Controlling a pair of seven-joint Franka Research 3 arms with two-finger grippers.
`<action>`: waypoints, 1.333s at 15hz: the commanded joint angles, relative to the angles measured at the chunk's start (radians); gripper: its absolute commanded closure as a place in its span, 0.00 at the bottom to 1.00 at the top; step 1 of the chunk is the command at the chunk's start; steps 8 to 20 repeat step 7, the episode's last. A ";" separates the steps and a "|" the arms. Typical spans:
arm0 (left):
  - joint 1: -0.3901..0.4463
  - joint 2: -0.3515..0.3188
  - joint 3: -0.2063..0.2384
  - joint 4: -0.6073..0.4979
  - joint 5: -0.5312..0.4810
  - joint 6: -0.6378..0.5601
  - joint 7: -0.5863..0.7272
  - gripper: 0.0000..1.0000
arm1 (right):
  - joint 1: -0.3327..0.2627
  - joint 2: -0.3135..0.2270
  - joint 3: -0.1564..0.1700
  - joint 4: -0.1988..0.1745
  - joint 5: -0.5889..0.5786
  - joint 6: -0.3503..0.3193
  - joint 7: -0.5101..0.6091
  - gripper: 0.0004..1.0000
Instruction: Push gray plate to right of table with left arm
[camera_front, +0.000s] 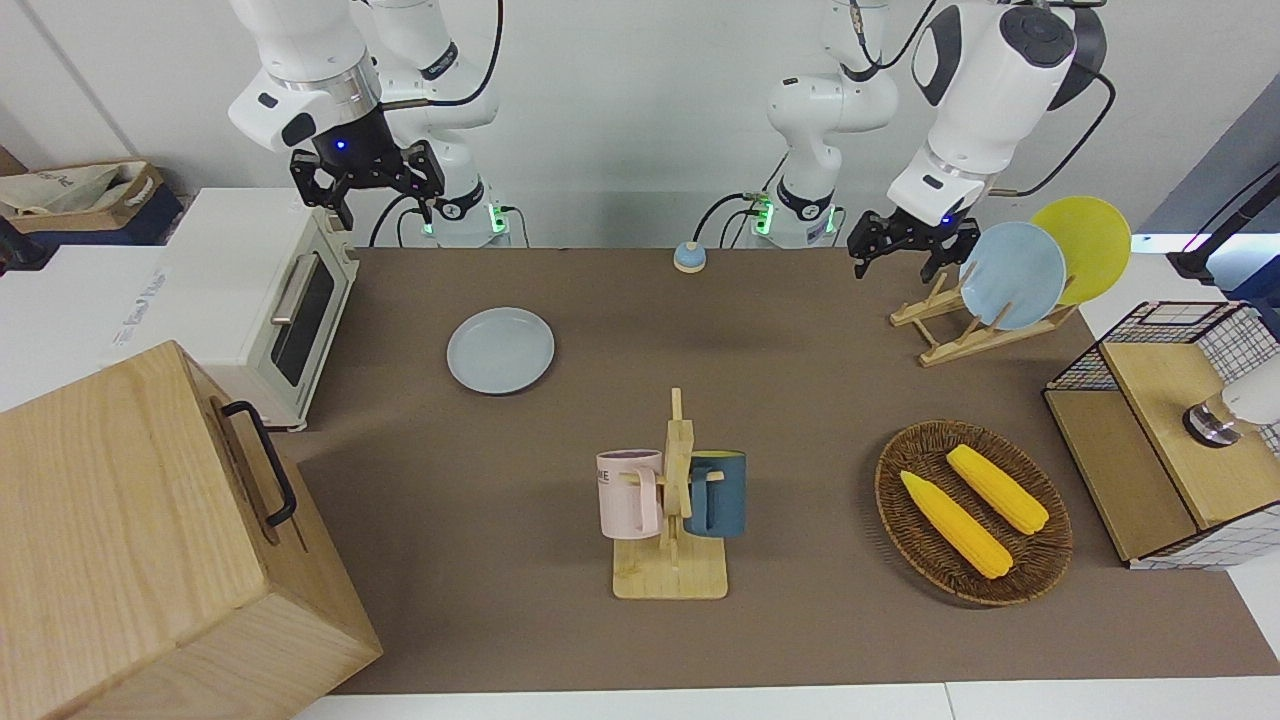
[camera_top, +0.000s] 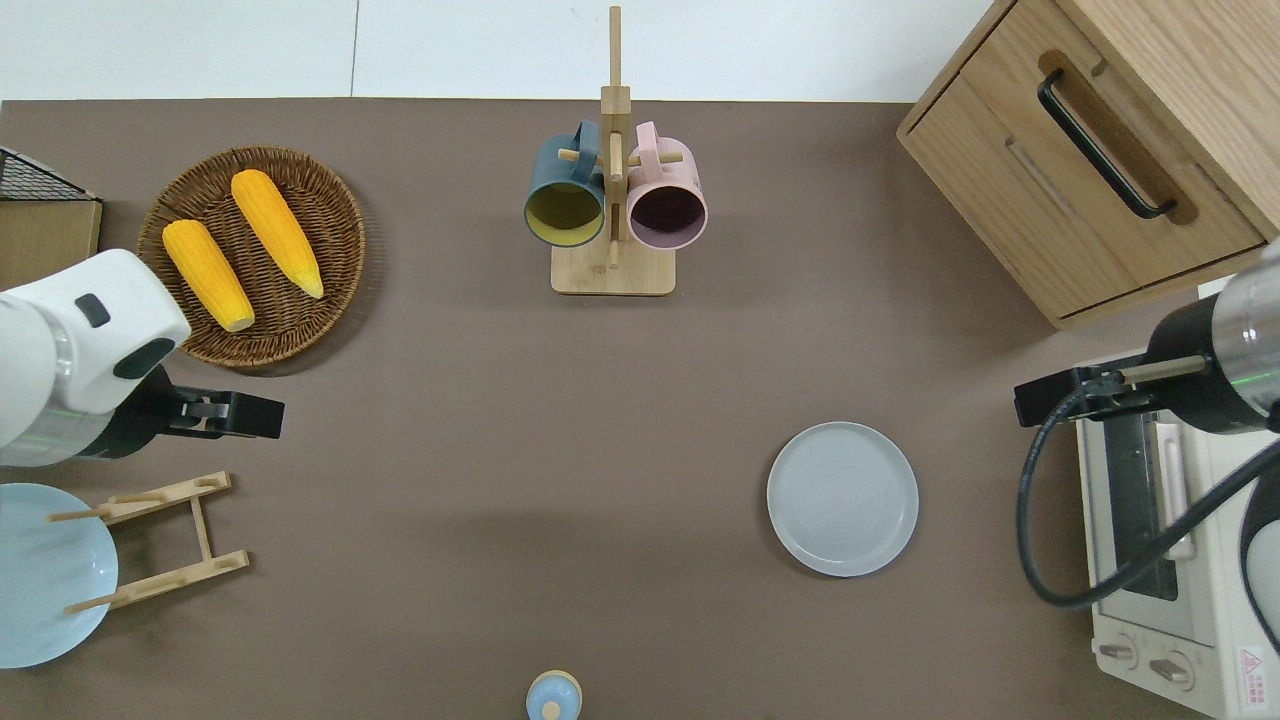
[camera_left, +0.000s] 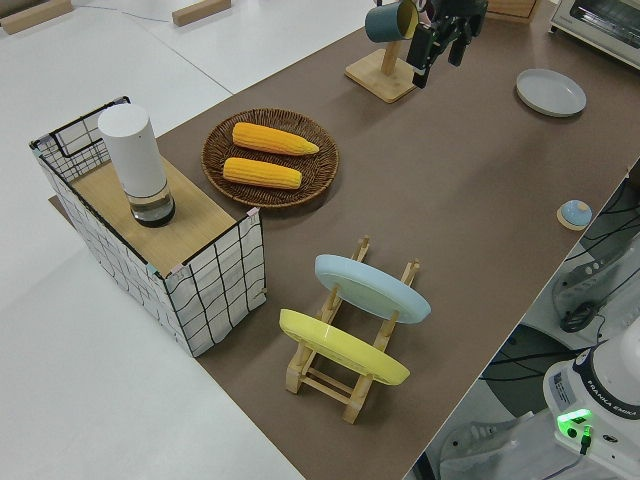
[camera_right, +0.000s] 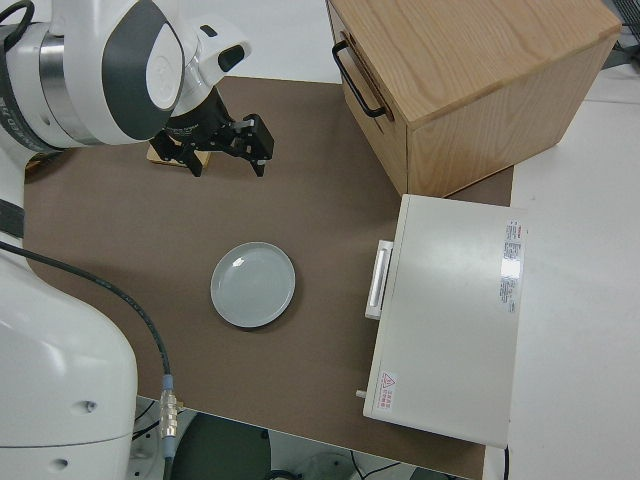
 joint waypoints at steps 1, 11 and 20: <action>0.008 0.009 0.033 0.087 0.018 -0.069 0.106 0.00 | -0.011 -0.008 0.006 -0.001 0.008 -0.012 -0.003 0.02; 0.008 0.009 0.054 0.098 0.015 -0.073 0.114 0.00 | -0.011 -0.008 0.006 -0.001 0.008 -0.012 -0.003 0.02; 0.008 0.009 0.054 0.098 0.015 -0.073 0.114 0.00 | -0.011 -0.008 0.006 -0.001 0.008 -0.012 -0.003 0.02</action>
